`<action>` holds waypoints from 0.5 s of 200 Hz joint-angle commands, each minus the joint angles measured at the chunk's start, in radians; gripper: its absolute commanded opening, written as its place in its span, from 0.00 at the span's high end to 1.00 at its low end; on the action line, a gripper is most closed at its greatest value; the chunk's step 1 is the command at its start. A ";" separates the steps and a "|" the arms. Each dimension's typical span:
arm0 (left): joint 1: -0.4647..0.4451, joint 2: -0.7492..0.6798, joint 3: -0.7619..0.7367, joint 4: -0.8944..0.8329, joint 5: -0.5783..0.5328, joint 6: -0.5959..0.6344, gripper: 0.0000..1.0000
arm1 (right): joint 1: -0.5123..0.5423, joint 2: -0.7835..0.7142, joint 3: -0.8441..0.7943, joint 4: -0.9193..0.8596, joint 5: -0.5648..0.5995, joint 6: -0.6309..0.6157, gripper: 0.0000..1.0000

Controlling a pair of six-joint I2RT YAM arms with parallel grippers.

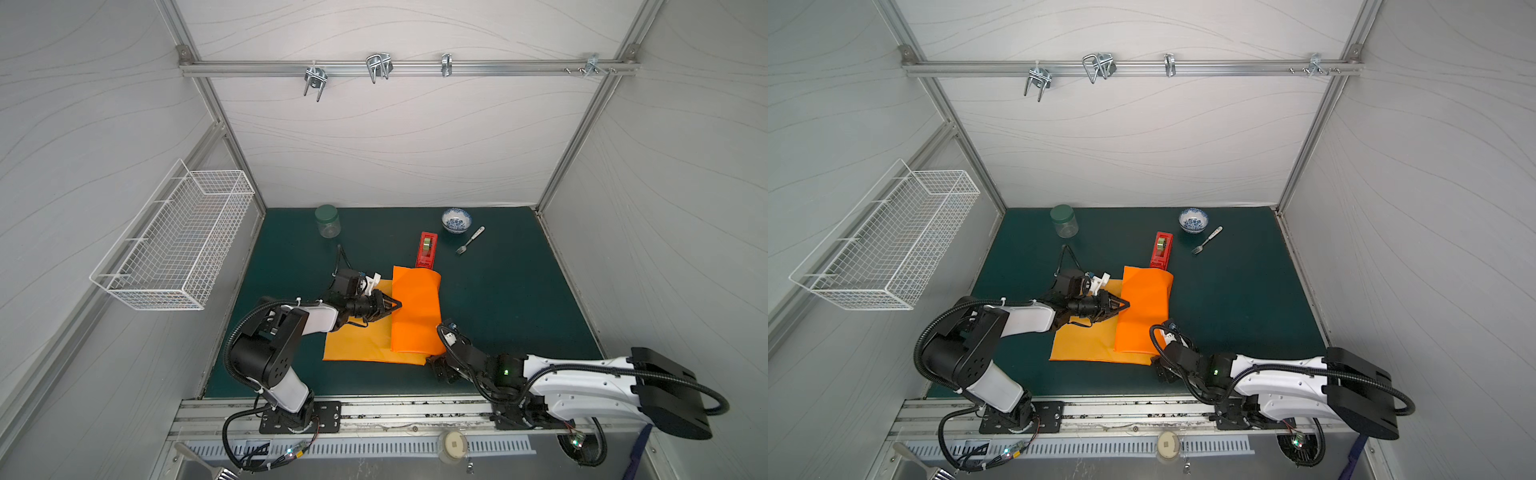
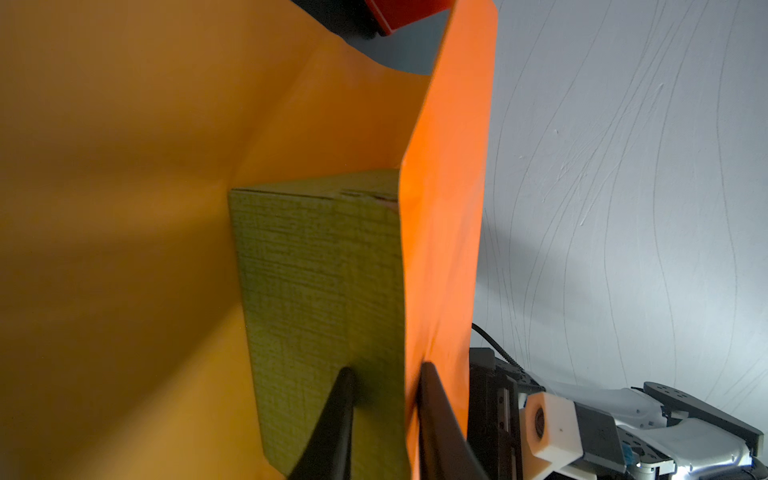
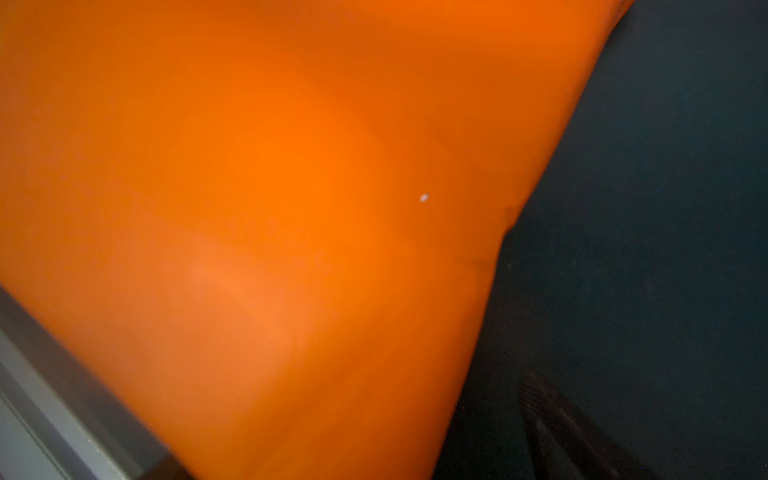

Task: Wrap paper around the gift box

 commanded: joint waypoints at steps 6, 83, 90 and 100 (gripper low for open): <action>-0.008 0.081 -0.023 -0.210 -0.167 0.018 1.00 | 0.013 0.030 0.006 0.071 0.063 0.005 0.04; -0.009 0.082 -0.022 -0.217 -0.167 0.021 1.00 | 0.028 0.109 0.077 -0.092 0.235 0.146 0.05; -0.009 0.083 -0.021 -0.217 -0.168 0.021 1.00 | 0.032 0.107 0.080 -0.118 0.247 0.164 0.06; -0.009 0.083 -0.021 -0.216 -0.169 0.021 1.00 | 0.038 0.099 0.081 -0.146 0.255 0.182 0.07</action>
